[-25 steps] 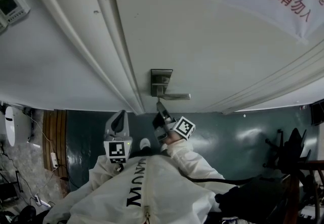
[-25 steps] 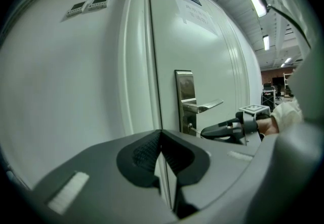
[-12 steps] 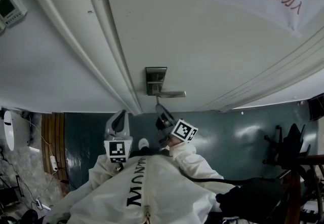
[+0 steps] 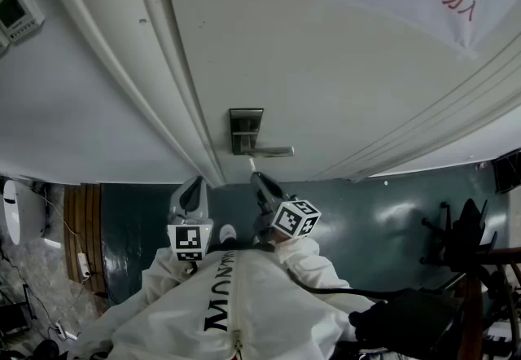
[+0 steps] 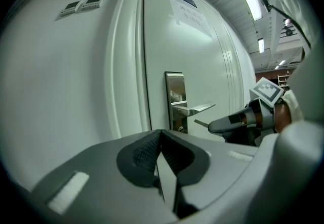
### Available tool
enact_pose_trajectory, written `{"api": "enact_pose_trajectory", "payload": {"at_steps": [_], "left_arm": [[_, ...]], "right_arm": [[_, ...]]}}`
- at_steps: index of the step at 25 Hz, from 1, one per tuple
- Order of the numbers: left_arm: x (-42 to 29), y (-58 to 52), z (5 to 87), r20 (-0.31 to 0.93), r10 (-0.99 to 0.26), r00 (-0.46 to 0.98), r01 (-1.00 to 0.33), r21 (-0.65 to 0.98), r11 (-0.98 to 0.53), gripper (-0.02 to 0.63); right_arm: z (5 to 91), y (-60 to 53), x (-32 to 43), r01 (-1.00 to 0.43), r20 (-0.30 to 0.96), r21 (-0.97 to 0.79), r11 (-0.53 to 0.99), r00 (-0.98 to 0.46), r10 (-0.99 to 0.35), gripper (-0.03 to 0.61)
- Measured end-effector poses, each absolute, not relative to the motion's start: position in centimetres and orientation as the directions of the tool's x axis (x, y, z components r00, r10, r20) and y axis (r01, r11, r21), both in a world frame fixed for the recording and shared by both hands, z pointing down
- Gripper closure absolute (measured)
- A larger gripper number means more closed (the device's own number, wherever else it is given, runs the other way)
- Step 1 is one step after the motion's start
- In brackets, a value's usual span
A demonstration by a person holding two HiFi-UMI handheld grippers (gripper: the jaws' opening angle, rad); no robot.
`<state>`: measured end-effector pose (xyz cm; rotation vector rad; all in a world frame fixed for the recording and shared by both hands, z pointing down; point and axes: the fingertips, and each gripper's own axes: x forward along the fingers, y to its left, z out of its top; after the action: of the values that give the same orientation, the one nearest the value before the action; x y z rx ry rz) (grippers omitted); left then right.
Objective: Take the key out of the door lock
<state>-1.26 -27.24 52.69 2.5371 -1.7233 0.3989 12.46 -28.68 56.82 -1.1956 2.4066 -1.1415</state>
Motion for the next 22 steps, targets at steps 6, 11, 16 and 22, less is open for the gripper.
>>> {"api": "enact_pose_trajectory", "payload": {"at_steps": [6, 11, 16, 22], "left_arm": [[-0.8, -27.2, 52.9, 0.246, -0.904, 0.35, -0.918, -0.103, -0.383, 0.614], [-0.4, -27.1, 53.0, 0.251, -0.903, 0.35, -0.917, -0.104, -0.384, 0.614], [0.1, -26.9, 52.8, 0.245, -0.906, 0.346, -0.919, -0.109, -0.38, 0.614], [0.9, -25.8, 52.2, 0.242, -0.918, 0.313, -0.926, -0.138, -0.352, 0.614]], "right_arm": [[55.2, -27.9, 13.5, -0.781, 0.234, -0.455, 0.427, -0.567, -0.789, 0.554], [53.3, -27.4, 14.5, -0.883, 0.27, -0.154, 0.442, -0.468, -0.841, 0.554], [52.7, -26.9, 15.0, -0.889, 0.27, -0.094, 0.449, -0.457, -0.848, 0.555], [52.6, -25.7, 16.5, -0.878, 0.27, -0.12, 0.463, -0.477, -0.836, 0.554]]}}
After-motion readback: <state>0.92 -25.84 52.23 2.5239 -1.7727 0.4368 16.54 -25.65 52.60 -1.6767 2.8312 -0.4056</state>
